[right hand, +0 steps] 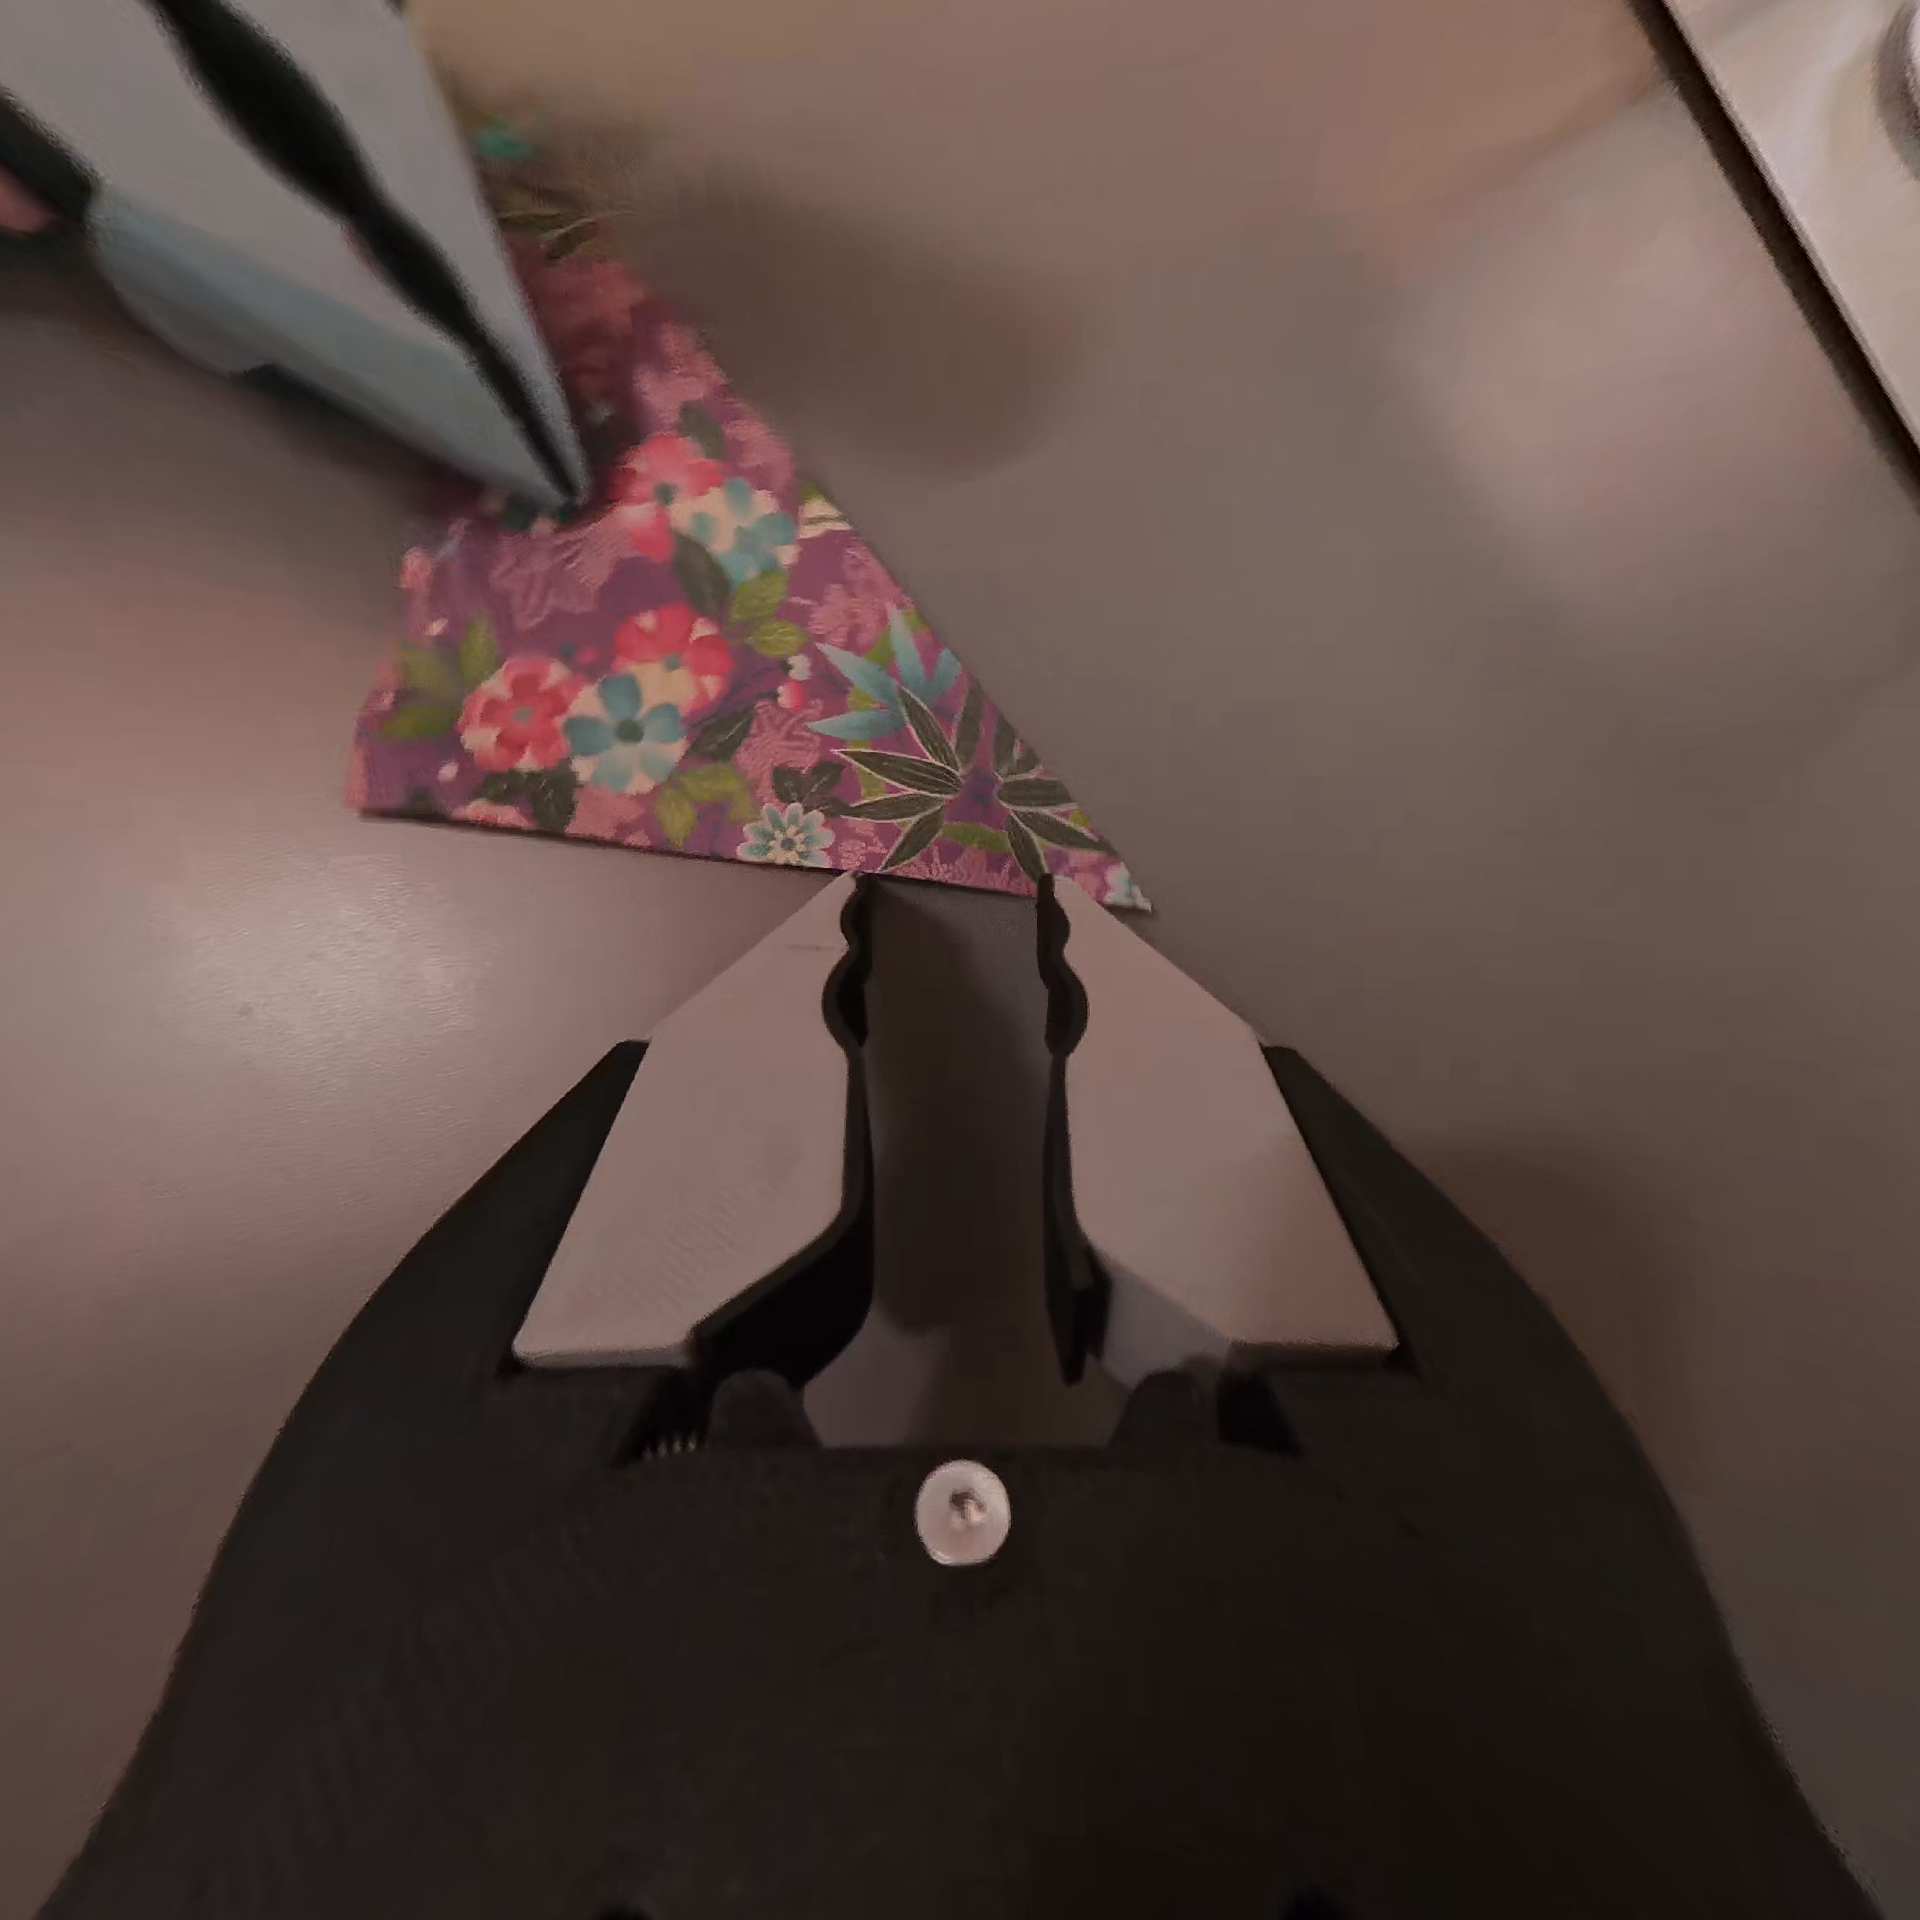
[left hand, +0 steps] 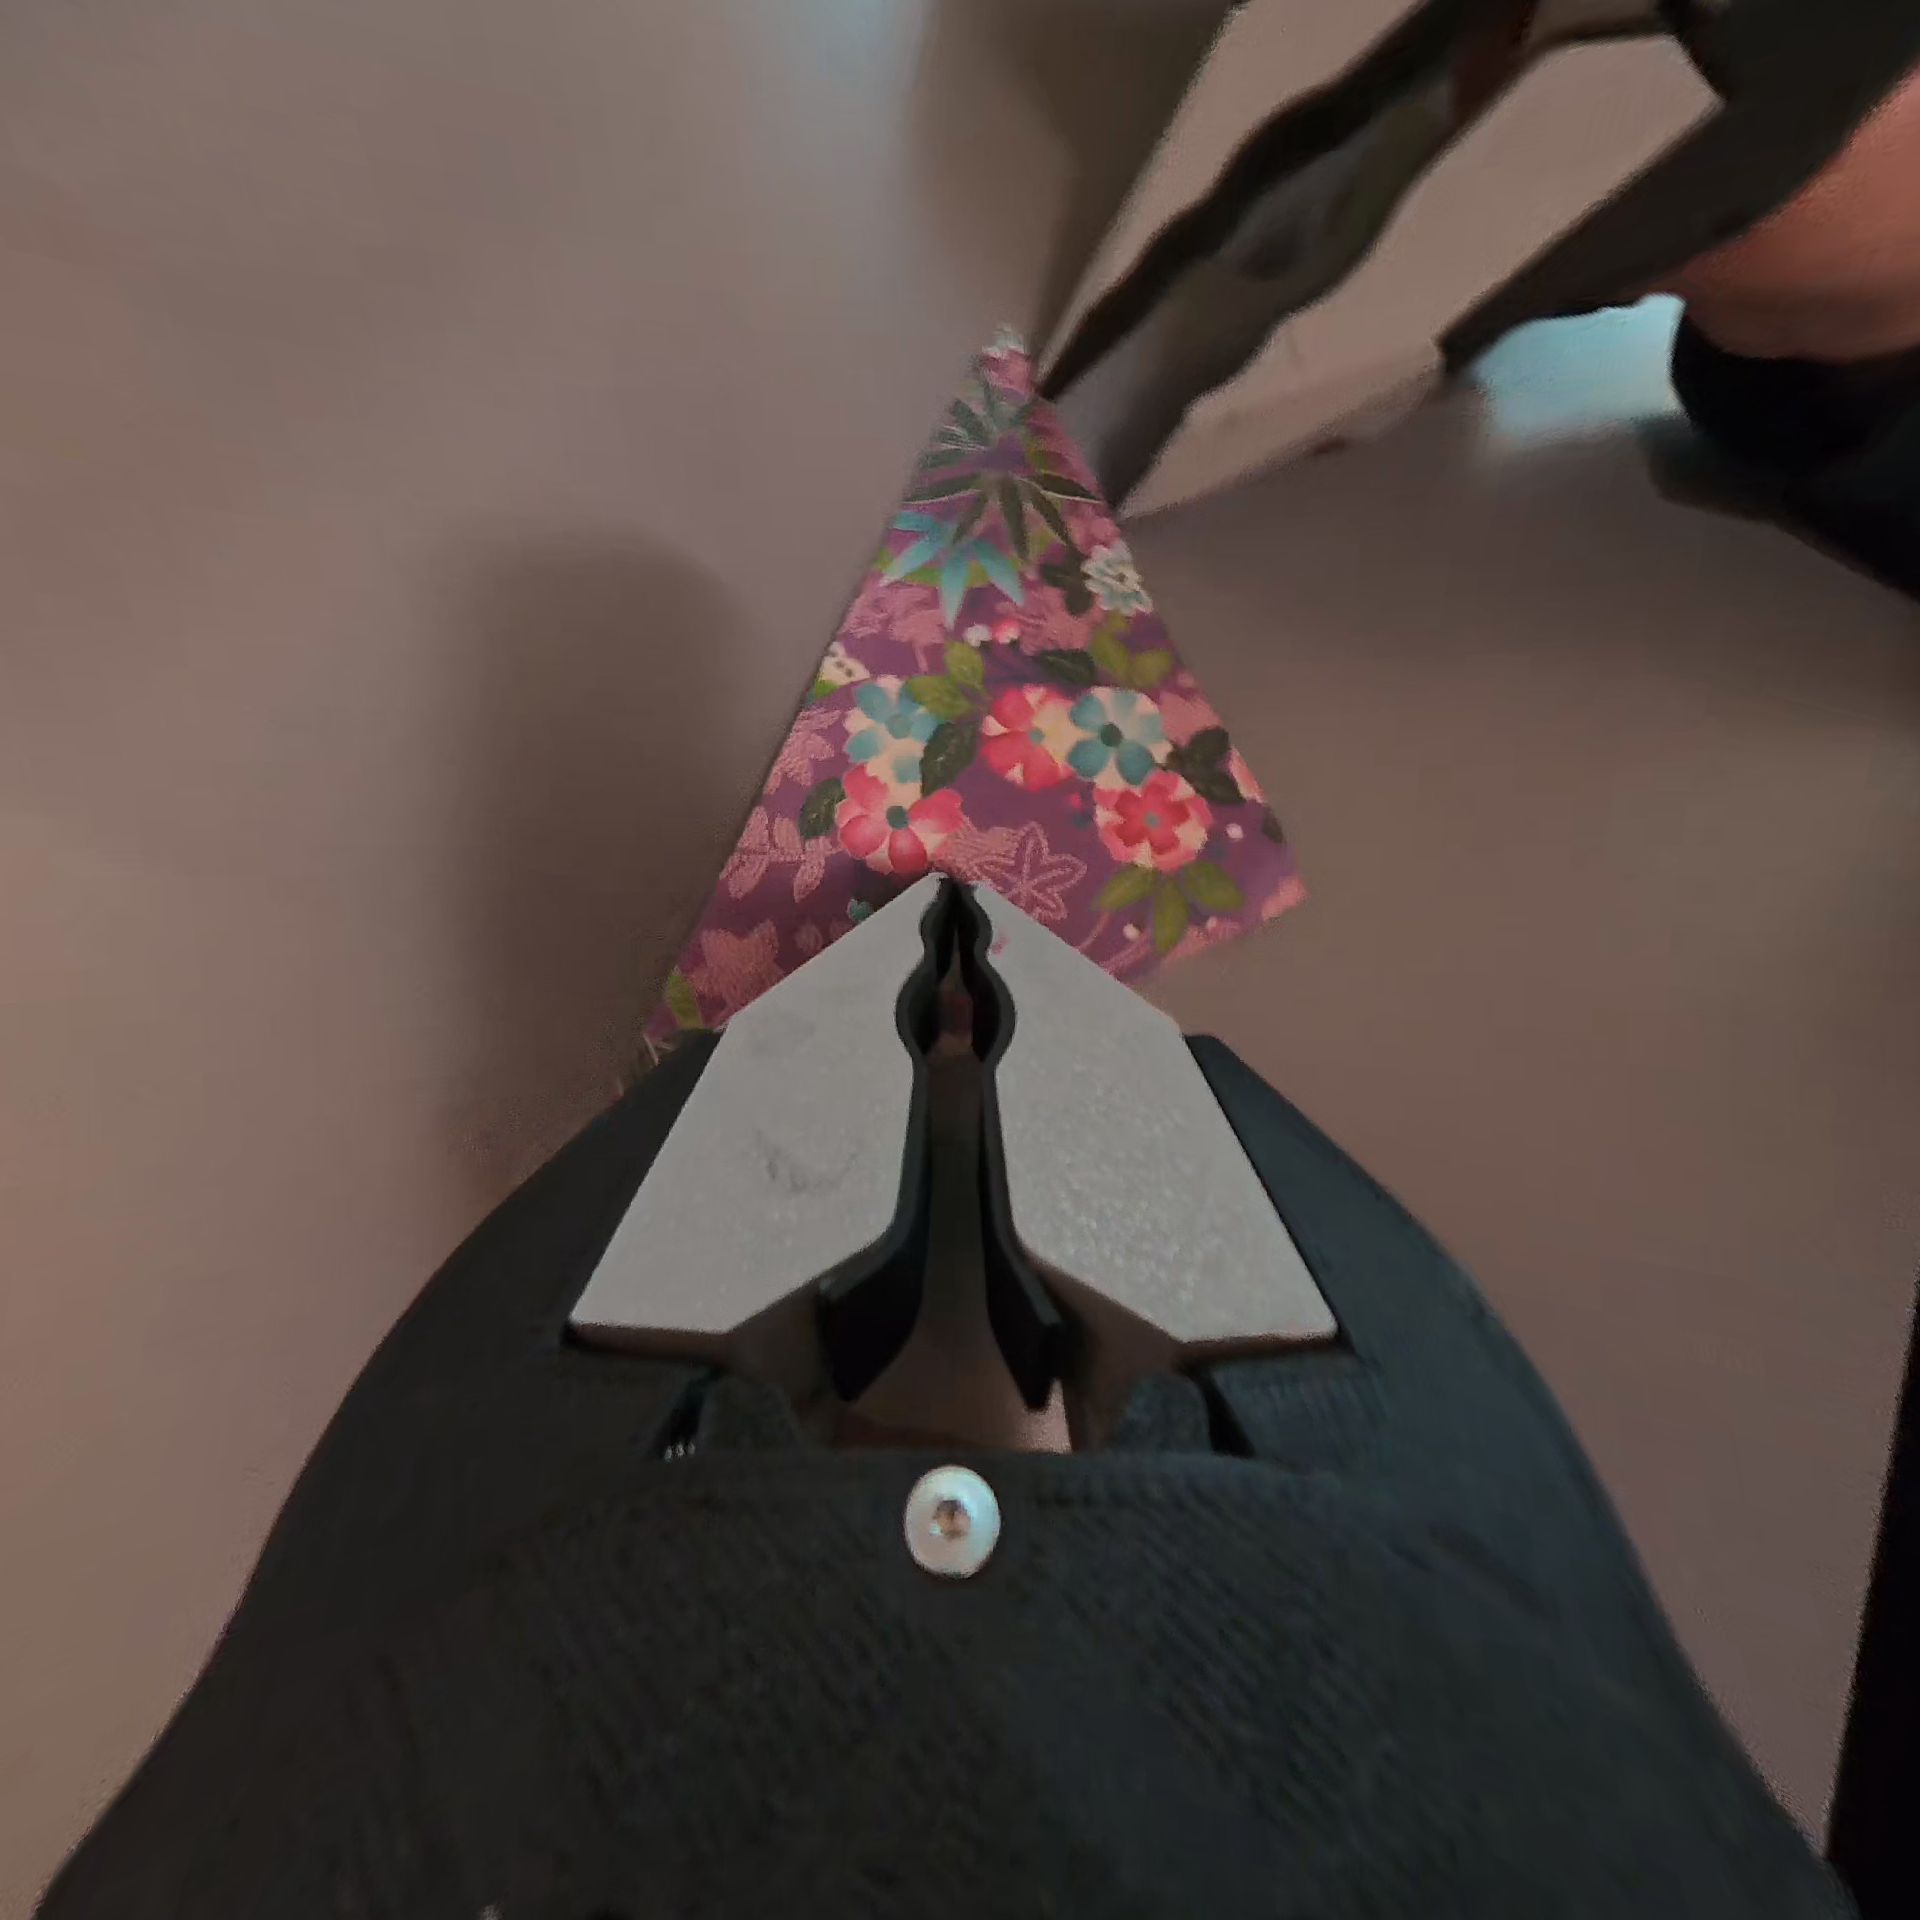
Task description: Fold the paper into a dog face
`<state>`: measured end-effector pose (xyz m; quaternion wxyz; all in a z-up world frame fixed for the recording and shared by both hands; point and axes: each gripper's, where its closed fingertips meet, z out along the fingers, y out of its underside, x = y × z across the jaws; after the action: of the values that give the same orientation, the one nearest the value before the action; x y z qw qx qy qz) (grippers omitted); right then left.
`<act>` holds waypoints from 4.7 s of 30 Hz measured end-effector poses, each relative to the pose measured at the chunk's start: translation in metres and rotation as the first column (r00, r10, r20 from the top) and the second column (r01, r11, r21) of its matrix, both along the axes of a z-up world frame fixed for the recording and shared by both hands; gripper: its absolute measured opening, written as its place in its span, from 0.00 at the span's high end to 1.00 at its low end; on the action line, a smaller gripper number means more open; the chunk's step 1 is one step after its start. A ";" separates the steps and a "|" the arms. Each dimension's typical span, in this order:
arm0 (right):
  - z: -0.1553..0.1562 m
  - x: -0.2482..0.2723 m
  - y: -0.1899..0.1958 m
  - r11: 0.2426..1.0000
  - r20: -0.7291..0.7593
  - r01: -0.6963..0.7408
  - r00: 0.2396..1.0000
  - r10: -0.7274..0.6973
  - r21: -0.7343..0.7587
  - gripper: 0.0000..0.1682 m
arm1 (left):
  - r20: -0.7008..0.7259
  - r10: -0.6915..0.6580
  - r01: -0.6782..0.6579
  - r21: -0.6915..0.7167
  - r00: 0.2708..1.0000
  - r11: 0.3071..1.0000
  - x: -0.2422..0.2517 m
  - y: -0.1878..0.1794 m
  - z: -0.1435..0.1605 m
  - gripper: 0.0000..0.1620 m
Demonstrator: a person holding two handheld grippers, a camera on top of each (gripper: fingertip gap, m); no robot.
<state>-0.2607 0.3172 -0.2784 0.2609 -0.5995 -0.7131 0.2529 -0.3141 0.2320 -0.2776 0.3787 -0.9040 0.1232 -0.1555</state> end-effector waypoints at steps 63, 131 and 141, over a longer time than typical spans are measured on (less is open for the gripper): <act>0.046 0.000 -0.064 0.948 -0.229 -0.301 0.920 0.317 0.102 0.74 | 0.191 0.188 -0.233 0.244 0.963 0.941 -0.034 0.020 0.055 1.00; 0.069 0.018 -0.080 0.875 -0.308 -0.409 0.824 0.476 0.257 0.51 | 0.456 -0.013 -0.126 0.272 0.890 0.954 -0.001 0.004 0.091 1.00; 0.056 0.013 -0.081 0.849 -0.247 -0.387 0.838 0.487 0.361 0.82 | 0.443 0.002 -0.130 0.260 0.897 0.957 -0.002 0.006 0.086 1.00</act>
<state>-0.2480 0.2365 -0.2219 0.3976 -0.3218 -0.8078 0.2931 -0.3163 0.2382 -0.1917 0.5270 -0.7859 0.0248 -0.3225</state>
